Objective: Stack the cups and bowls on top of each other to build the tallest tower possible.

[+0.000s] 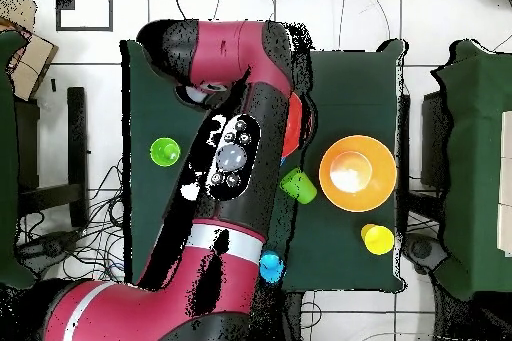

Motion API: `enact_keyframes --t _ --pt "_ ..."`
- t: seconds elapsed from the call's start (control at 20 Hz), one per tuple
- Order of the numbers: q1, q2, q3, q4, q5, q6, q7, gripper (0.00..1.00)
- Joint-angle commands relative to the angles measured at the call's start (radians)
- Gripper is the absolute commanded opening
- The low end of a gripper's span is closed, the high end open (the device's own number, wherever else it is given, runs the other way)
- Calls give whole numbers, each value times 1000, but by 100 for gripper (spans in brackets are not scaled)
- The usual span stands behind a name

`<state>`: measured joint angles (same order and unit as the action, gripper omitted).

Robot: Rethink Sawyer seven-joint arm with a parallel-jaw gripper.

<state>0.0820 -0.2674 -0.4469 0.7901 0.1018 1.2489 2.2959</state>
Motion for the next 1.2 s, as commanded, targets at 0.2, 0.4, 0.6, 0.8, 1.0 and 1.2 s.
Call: enact_keyframes --t 0.2,0.4,0.6,0.8,1.0,1.2 --pt "11 5 45 84 20 -65 236 0" --pt "14 23 40 61 27 -38 262 0" --pt "14 44 29 28 37 -1 284 0" --pt "16 68 11 -5 37 29 297 0" --pt "21 79 -3 -13 42 41 309 0" --pt "26 88 -12 -16 50 45 317 0"
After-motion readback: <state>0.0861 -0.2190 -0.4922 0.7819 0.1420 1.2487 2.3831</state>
